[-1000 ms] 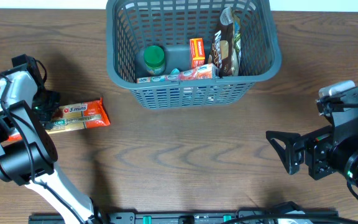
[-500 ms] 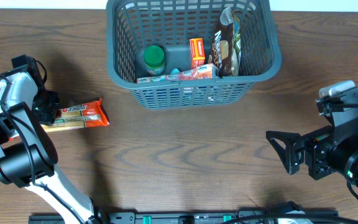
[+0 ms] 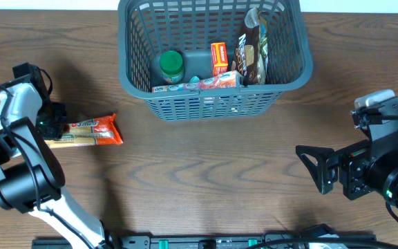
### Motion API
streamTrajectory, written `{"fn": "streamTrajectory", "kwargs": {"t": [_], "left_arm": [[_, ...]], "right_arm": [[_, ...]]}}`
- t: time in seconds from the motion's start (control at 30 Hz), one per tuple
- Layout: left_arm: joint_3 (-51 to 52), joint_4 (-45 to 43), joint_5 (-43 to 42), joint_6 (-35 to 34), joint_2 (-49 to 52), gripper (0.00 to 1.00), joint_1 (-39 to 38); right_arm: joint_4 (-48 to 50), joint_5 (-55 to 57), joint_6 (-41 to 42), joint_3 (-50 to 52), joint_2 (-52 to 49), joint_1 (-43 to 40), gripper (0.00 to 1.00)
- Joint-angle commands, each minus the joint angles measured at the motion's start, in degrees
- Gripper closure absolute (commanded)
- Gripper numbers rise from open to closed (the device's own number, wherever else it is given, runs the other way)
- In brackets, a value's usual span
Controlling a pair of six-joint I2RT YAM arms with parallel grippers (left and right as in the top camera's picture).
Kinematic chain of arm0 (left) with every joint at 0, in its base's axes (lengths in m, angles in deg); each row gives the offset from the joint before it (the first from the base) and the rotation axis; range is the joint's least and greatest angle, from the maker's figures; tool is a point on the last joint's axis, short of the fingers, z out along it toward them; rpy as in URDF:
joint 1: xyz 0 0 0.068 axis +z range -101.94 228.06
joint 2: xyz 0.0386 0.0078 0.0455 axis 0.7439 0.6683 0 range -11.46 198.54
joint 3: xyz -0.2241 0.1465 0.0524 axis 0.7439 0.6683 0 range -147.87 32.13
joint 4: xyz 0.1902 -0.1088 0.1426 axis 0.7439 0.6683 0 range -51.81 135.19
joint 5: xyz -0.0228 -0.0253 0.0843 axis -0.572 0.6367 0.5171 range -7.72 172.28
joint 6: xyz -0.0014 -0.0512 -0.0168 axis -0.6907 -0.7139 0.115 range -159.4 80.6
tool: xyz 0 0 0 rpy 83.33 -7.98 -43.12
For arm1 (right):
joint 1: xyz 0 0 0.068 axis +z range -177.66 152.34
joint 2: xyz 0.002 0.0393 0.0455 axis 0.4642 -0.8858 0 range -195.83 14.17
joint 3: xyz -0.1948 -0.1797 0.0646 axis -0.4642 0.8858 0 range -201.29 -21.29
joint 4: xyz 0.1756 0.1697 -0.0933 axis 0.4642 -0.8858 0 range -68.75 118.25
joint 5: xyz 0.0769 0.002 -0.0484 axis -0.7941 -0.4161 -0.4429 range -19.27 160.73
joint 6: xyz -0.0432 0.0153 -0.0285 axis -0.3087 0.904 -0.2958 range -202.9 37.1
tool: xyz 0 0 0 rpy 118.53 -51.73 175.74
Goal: Pack container
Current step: 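Lift the spaghetti packet and lay it into the basket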
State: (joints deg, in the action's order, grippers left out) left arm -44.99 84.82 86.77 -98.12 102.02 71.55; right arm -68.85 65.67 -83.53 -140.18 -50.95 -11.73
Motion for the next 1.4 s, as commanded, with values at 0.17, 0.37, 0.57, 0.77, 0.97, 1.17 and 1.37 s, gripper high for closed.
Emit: {"fn": "streamTrajectory", "kwargs": {"t": [0.17, 0.37, 0.57, 0.77, 0.97, 1.17, 1.37], "left_arm": [[0.72, -0.79, -1.49, 6.36, -17.57, 0.94, -0.33], [0.72, -0.63, -1.03, 11.41, -28.74, 0.94, -1.46], [0.72, 0.35, -1.14, 12.63, -33.29, 0.94, -1.44], [0.72, -0.24, -4.15, 12.85, -34.05, 0.94, -1.46], [-0.09, -3.32, -8.28, 15.02, -34.07, 0.94, -3.08], [-8.85, -8.76, -8.48, 23.63, -34.18, 0.94, -10.10], [-21.16, -13.99, -3.87, 38.93, -34.16, 0.94, -20.87]], "right_arm": [[-0.15, 0.55, 0.39, -0.26, -0.02, -0.09, 0.01], [-0.15, 0.55, 0.39, -0.26, -0.02, -0.09, 0.01], [-0.15, 0.55, 0.39, -0.26, -0.02, -0.09, 0.01], [-0.15, 0.55, 0.39, -0.26, -0.02, -0.09, 0.01], [-0.15, 0.55, 0.39, -0.26, -0.02, -0.09, 0.01], [-0.15, 0.55, 0.39, -0.24, -0.02, -0.09, 0.01], [-0.15, 0.55, 0.39, -0.24, -0.02, -0.09, 0.01]]}}
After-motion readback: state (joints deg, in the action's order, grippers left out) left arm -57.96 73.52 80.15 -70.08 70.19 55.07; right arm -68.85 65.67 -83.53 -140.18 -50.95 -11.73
